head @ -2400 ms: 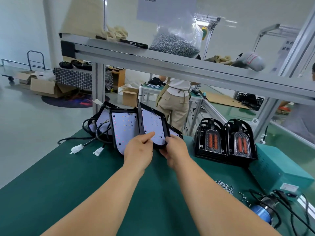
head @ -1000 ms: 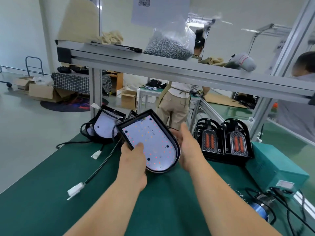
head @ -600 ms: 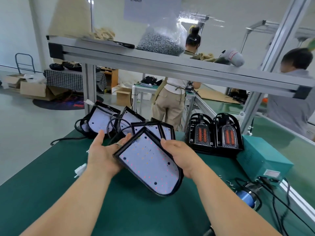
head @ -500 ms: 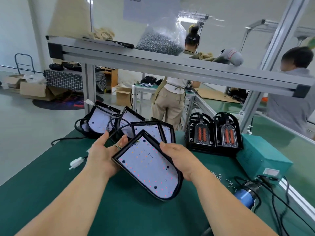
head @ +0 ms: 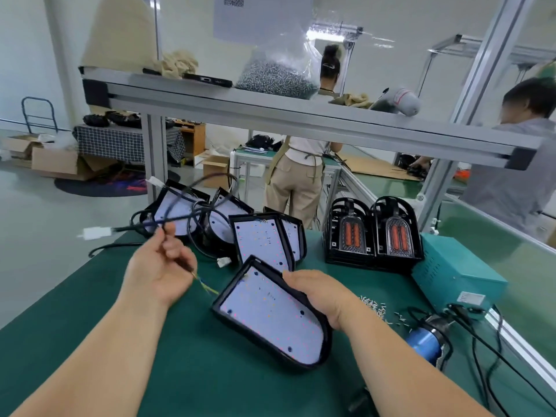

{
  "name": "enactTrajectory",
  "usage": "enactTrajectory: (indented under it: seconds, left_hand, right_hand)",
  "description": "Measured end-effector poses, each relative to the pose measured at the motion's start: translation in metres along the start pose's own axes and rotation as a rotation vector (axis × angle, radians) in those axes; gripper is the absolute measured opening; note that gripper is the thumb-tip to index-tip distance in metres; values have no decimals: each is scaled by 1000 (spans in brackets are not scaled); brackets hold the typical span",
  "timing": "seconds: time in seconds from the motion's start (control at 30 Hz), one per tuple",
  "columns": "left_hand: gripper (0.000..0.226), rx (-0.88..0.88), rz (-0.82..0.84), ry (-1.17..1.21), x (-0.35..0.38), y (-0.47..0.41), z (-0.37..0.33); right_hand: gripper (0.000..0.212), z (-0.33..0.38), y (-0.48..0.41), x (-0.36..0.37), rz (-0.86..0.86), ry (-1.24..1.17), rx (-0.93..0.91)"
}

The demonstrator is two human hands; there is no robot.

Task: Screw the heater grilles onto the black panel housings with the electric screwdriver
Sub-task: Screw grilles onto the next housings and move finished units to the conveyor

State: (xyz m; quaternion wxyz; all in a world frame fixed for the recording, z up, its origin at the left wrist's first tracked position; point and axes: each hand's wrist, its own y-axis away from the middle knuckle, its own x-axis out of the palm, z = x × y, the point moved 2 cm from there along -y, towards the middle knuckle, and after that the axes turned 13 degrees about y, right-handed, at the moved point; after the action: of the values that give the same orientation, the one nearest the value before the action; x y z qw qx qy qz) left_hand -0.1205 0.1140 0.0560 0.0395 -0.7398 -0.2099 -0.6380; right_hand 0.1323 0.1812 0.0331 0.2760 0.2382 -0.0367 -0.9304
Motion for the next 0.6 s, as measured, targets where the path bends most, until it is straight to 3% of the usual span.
enactTrajectory:
  seconds: [0.1, 0.17, 0.33, 0.43, 0.53, 0.6]
  left_hand:
    - [29, 166, 26, 114, 9, 1, -5]
    - [20, 180, -29, 45, 8, 0, 2]
    - [6, 4, -197, -687, -17, -6, 38]
    - [19, -23, -179, -901, -32, 1, 55]
    - [49, 53, -196, -1033, -39, 4, 61]
    - [59, 51, -230, -952, -35, 6, 59]
  right_hand:
    - [22, -4, -5, 7, -89, -47, 24]
    - [23, -3, -7, 9, -132, 9, 43]
    - [42, 6, -7, 7, -153, 279, 85]
    - [31, 14, -9, 1, -145, 479, 100]
    - [51, 20, -8, -9, -39, 714, 100]
    - [54, 22, -5, -22, -29, 653, 149]
